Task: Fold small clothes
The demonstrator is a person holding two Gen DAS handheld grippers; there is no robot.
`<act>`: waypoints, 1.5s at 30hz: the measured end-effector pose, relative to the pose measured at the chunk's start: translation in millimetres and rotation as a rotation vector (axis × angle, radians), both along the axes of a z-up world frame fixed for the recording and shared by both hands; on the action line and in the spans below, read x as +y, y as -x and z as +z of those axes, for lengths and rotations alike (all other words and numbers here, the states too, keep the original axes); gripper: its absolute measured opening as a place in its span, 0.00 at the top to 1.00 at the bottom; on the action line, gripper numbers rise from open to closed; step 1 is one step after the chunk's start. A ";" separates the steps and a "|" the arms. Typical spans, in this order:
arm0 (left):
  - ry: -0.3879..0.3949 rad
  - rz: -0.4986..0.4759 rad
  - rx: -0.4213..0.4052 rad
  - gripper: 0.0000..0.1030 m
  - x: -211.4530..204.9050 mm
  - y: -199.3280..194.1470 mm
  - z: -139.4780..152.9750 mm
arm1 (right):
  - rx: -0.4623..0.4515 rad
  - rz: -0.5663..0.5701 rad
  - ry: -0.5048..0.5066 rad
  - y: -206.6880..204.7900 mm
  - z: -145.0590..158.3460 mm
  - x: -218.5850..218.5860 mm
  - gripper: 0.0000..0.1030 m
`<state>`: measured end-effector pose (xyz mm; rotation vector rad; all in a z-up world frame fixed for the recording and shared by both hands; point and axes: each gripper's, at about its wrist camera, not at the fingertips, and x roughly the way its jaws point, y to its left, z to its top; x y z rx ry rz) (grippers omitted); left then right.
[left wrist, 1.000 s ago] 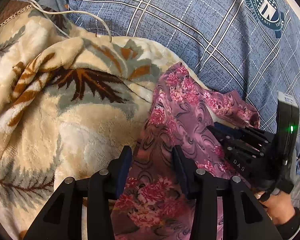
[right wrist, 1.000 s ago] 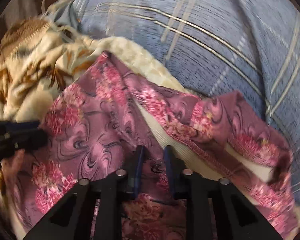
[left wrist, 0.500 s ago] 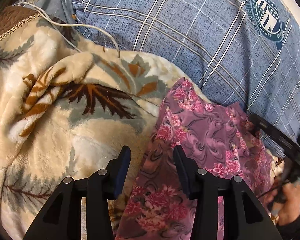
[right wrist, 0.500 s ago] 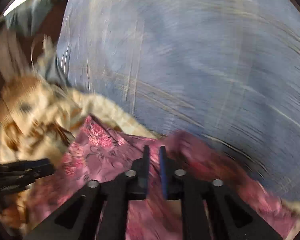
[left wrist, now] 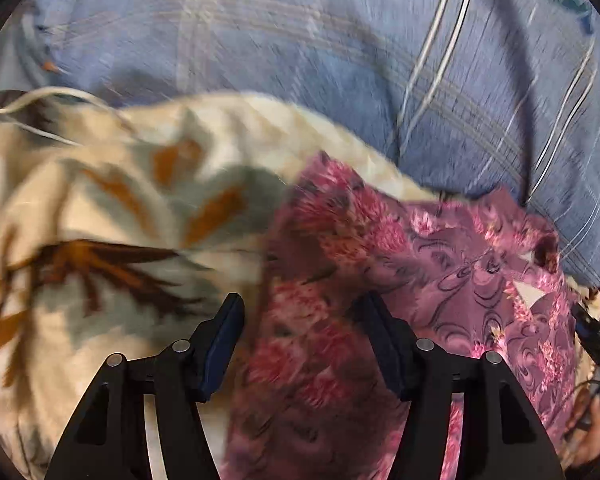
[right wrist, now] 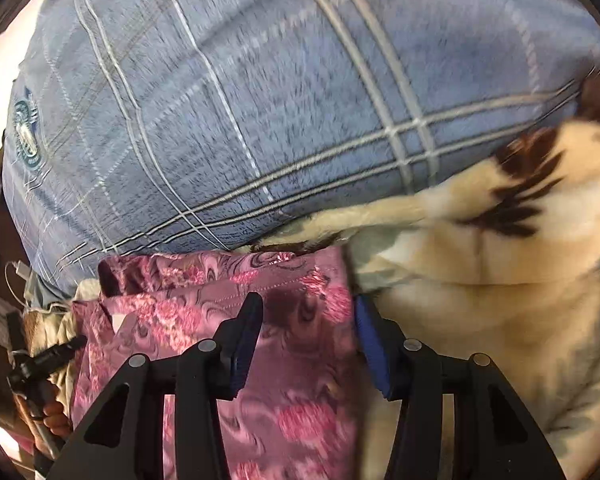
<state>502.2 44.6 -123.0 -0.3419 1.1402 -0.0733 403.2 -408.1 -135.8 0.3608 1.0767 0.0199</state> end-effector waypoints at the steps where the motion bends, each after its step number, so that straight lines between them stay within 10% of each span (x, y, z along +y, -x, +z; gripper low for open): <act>1: 0.010 -0.018 -0.005 0.79 -1.7 -2.6 1.4 | 0.009 0.018 0.005 -3.2 -4.1 7.6 0.89; 7: 0.004 0.061 -0.140 0.92 9.7 -17.7 18.8 | -0.236 0.036 0.011 9.2 43.9 5.6 0.94; 13: 0.003 0.093 -0.046 0.91 14.6 -33.2 6.9 | -0.052 -0.041 0.107 -12.0 4.1 -9.6 0.89; 18: 0.108 0.053 -0.042 0.89 42.6 9.7 41.2 | -0.150 -0.056 0.024 33.8 42.3 -5.1 0.73; 24: 0.229 -0.064 -0.139 0.57 37.2 123.3 64.9 | -0.222 0.064 -0.124 129.8 67.8 24.1 0.58; 31: 0.200 -0.025 -0.041 0.66 26.5 161.3 3.0 | -0.095 0.080 -0.089 185.8 9.4 28.4 0.63; 36: 0.306 0.030 0.009 0.70 54.9 162.7 25.8 | -0.123 0.062 -0.018 190.4 33.3 42.5 0.53; 40: 0.324 0.118 -0.054 0.62 96.9 181.0 50.1 | -0.193 0.158 0.044 202.5 57.0 85.6 0.30; 45: 0.351 0.142 -0.049 0.58 129.0 198.9 57.3 | -0.182 0.400 0.157 203.4 45.9 186.9 0.28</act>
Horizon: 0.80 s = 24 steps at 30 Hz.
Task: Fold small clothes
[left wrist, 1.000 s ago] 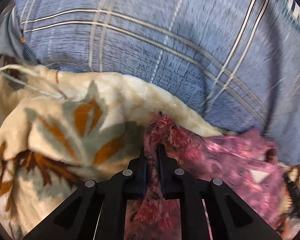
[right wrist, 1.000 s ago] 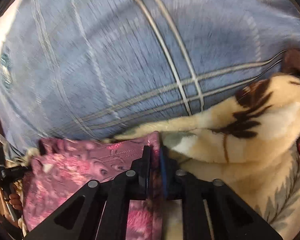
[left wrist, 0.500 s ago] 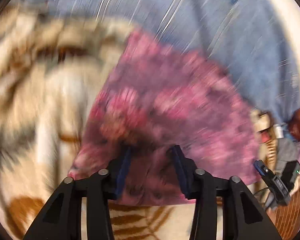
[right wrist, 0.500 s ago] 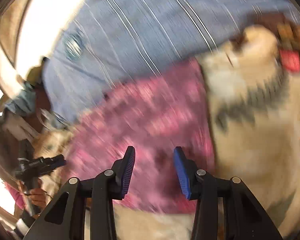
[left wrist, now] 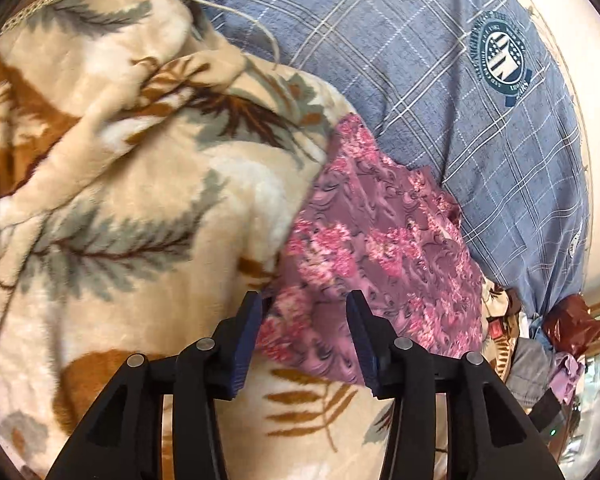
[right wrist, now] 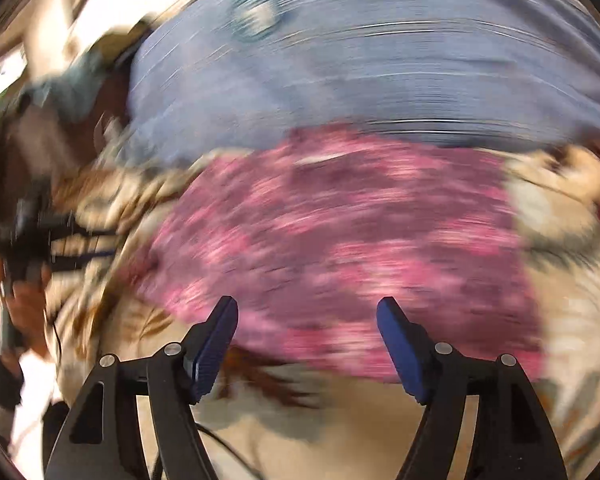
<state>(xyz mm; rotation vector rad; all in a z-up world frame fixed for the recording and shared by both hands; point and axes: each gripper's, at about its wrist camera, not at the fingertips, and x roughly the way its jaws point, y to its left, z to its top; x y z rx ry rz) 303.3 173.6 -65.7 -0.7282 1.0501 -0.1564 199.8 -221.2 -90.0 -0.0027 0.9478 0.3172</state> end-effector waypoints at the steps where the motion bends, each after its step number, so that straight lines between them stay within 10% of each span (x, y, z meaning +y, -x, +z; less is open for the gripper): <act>1: 0.002 -0.002 0.003 0.57 4.3 1.8 -0.9 | 0.001 0.038 0.028 0.6 -5.1 19.7 0.27; 11: -0.008 -0.017 0.015 0.57 32.4 2.6 -9.1 | -0.028 0.355 0.320 4.9 -59.2 193.5 0.22; 20: 0.018 -0.033 0.017 0.57 52.0 -6.2 -15.0 | -0.175 0.309 0.557 -11.1 -89.9 229.4 0.08; 21: 0.013 -0.042 0.017 0.57 52.0 -10.2 -14.8 | -0.179 0.298 0.555 -14.2 -90.0 228.5 0.09; 24: 0.000 -0.052 0.021 0.56 45.5 -20.2 -13.8 | -0.194 0.266 0.545 -25.1 -86.0 221.8 0.56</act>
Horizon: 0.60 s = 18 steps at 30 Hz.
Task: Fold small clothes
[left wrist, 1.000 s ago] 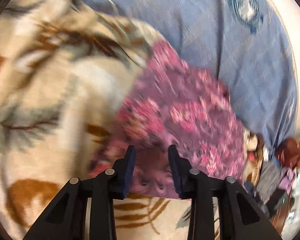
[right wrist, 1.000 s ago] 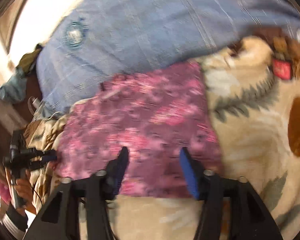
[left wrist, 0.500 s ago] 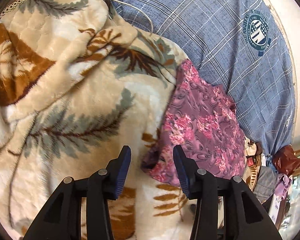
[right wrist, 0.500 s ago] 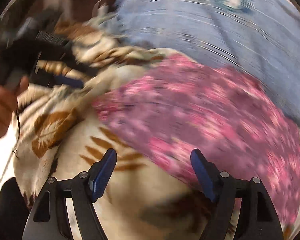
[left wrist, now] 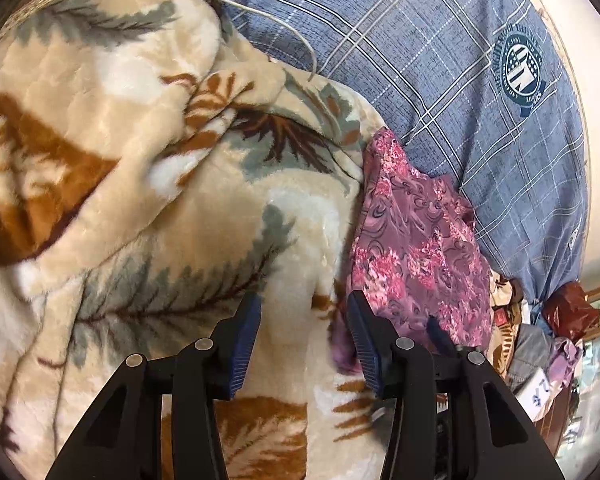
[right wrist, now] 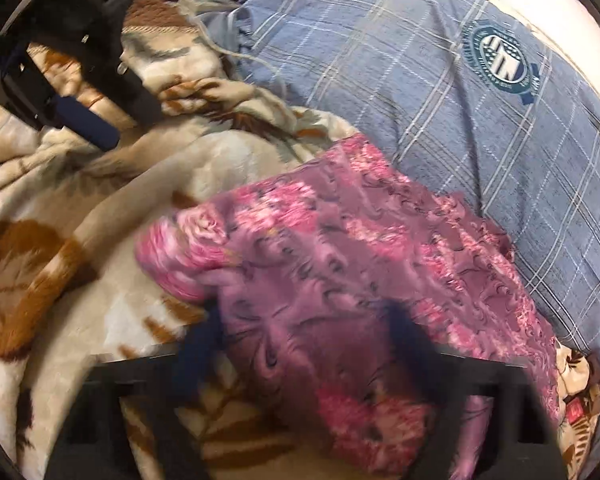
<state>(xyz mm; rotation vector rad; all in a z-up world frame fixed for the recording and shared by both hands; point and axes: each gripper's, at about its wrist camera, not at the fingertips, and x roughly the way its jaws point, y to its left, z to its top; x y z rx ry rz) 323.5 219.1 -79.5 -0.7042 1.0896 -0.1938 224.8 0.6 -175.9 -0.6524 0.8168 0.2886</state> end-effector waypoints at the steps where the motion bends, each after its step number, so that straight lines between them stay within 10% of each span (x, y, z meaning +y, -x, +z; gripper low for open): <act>1: -0.001 -0.007 0.000 0.55 -2.3 -6.9 1.0 | -0.005 -0.003 -0.016 -2.0 3.5 -2.9 0.63; 7: 0.061 -0.049 0.021 0.44 -28.4 -68.2 0.5 | -0.064 -0.034 -0.176 -1.7 36.2 -27.2 0.89; 13: 0.022 -0.111 0.112 0.39 -74.7 -144.6 -25.9 | -0.051 -0.058 -0.248 -11.0 42.4 -41.4 0.90; 17: -0.044 -0.128 0.180 0.40 -94.7 -171.0 -41.0 | 0.079 -0.078 -0.362 -11.0 38.3 -58.6 0.74; 18: -0.040 -0.148 0.159 0.40 -97.6 -175.2 -38.9 | 0.094 -0.064 -0.372 -6.2 38.9 -58.8 0.57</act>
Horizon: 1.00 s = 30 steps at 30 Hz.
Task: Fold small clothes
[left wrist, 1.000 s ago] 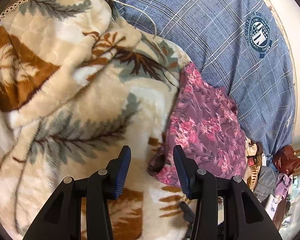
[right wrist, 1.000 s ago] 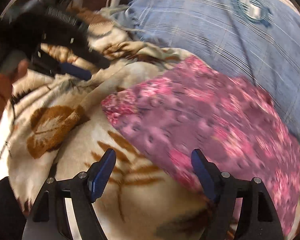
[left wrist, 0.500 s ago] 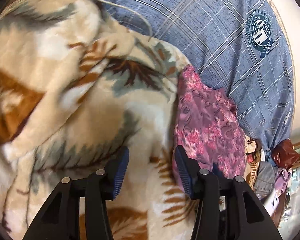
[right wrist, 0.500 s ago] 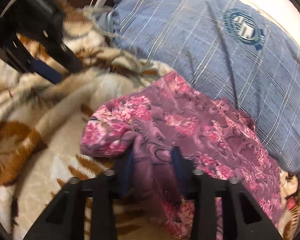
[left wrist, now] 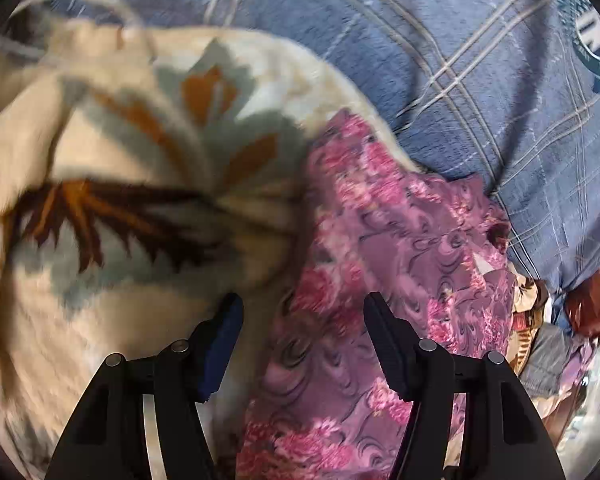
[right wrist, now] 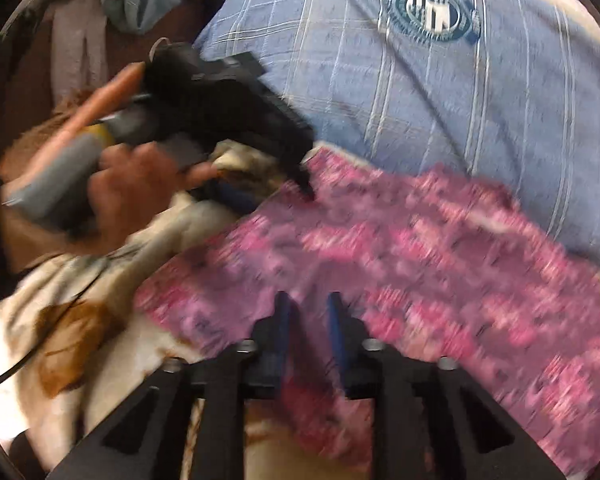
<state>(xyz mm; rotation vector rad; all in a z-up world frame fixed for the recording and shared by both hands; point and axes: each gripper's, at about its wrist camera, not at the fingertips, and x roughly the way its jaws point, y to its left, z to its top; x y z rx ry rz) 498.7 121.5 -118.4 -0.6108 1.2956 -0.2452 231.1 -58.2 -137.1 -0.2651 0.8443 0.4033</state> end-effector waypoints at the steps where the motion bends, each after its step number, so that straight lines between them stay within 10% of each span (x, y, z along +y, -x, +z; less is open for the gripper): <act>1: 0.010 -0.007 -0.001 0.40 -1.6 -2.4 1.2 | -0.001 0.025 0.003 7.6 0.4 2.4 0.40; 11: -0.032 -0.165 -0.029 0.39 -15.9 -16.6 10.8 | -0.204 0.301 0.485 51.5 -42.5 98.7 0.30; 13: -0.029 -0.170 -0.006 0.39 -19.8 -26.6 2.8 | -0.216 0.288 0.486 45.4 -40.7 102.2 0.40; 16: -0.028 -0.193 0.039 0.39 -36.9 -41.8 -13.7 | -0.199 0.265 0.498 31.3 -43.9 100.6 0.86; 18: -0.028 -0.210 0.016 0.44 -50.8 -46.9 -18.6 | -0.181 0.254 0.478 24.7 -43.3 96.4 0.86; 20: -0.054 -0.229 -0.050 0.89 -63.7 -43.4 -14.1 | -0.203 0.250 0.448 22.5 -34.8 92.4 0.87; 30: -0.054 -0.191 -0.270 0.89 -101.6 4.1 68.0 | -0.211 0.100 0.168 29.1 23.2 44.4 0.88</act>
